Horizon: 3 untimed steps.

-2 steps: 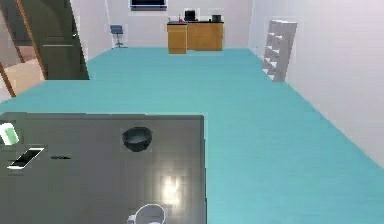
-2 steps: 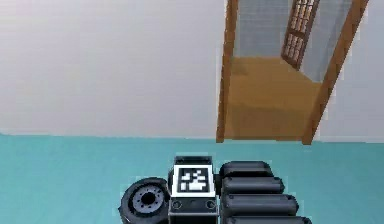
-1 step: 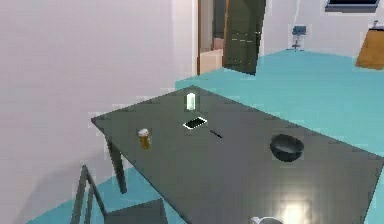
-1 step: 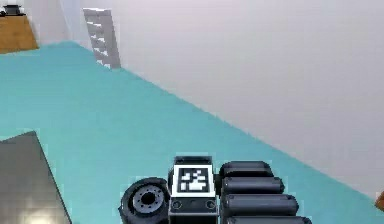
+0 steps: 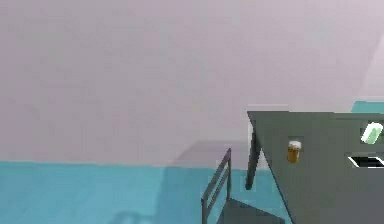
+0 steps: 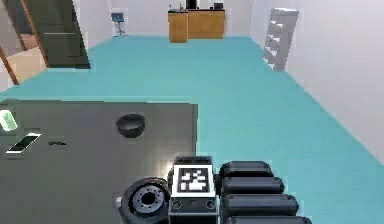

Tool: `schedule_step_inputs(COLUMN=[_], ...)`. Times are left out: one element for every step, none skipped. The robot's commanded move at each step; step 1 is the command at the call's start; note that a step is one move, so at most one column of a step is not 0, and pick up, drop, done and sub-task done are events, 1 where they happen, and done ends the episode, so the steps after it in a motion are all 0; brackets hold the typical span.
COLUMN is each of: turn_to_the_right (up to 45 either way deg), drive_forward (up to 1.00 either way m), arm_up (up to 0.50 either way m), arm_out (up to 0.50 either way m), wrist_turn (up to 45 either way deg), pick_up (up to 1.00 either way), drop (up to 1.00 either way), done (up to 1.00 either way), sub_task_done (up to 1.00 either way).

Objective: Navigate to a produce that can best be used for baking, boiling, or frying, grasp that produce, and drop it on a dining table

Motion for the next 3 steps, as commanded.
schedule_step_inputs(turn_to_the_right=[-33.0,0.0,0.0], drive_forward=[0.00,0.00,0.00], arm_up=[0.00,0.00,0.00], arm_out=[0.00,0.48,0.00], wrist_turn=[0.0,0.0,45.0], pick_up=[0.00,0.00,0.00], drop=[0.00,0.00,0.00], done=[0.00,0.00,0.00], sub_task_done=[0.00,0.00,0.00])
